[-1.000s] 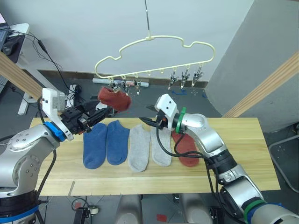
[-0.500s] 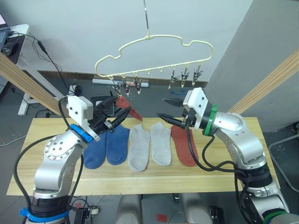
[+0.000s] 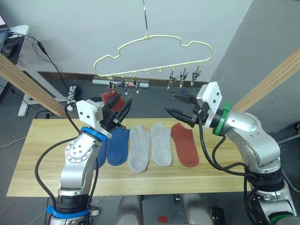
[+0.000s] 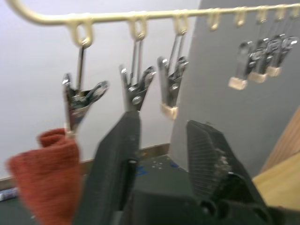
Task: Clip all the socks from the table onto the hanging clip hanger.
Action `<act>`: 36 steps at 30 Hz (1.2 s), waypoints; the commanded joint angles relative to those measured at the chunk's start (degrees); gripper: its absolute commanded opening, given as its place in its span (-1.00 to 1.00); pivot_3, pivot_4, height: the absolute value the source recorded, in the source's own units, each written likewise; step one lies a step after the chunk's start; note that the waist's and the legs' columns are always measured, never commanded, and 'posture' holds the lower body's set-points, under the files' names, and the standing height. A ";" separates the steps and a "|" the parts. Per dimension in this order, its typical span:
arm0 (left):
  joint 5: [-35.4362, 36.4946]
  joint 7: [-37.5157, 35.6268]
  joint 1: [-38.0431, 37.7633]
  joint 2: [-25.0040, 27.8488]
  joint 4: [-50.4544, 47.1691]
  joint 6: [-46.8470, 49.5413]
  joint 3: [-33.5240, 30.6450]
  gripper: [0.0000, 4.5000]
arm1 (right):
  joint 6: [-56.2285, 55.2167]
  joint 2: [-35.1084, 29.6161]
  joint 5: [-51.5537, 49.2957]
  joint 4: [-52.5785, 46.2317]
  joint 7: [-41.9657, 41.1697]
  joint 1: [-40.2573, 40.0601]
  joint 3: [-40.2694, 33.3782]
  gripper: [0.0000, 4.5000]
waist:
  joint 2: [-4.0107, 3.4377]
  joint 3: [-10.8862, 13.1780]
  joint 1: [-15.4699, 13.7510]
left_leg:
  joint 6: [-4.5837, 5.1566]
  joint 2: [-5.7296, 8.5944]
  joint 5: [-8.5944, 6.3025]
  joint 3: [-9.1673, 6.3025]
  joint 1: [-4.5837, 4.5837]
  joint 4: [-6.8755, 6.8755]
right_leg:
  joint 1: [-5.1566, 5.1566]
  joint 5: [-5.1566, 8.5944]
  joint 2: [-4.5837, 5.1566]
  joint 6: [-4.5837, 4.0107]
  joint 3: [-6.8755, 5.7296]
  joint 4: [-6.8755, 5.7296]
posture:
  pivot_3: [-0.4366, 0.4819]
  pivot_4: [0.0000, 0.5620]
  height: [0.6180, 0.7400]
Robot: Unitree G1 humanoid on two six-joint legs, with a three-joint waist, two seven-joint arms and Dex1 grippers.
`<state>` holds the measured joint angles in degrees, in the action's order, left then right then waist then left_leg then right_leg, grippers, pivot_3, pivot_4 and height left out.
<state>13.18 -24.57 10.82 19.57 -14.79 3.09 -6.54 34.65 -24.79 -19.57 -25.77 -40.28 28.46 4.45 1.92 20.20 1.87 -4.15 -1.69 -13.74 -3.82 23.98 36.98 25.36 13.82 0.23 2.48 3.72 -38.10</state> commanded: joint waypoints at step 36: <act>-0.30 8.40 13.37 -7.87 8.64 -2.96 0.40 -0.20 | -2.37 -5.08 -7.05 0.94 -4.46 5.98 -2.32 0.21 | 0.01 0.01 0.07 | 0.01 0.02 0.01 -0.02 0.00 0.02 | -0.04 -0.01 0.00 0.00 -0.03 0.00 | -0.19 0.30 0.92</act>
<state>12.37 -16.61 23.69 11.80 -3.93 0.50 -5.57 33.70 -29.24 -25.88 -23.44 -44.00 33.34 3.42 1.94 20.20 1.95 -4.14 -1.68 -13.74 -3.84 23.99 37.00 25.32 13.81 0.23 2.48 3.69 -38.11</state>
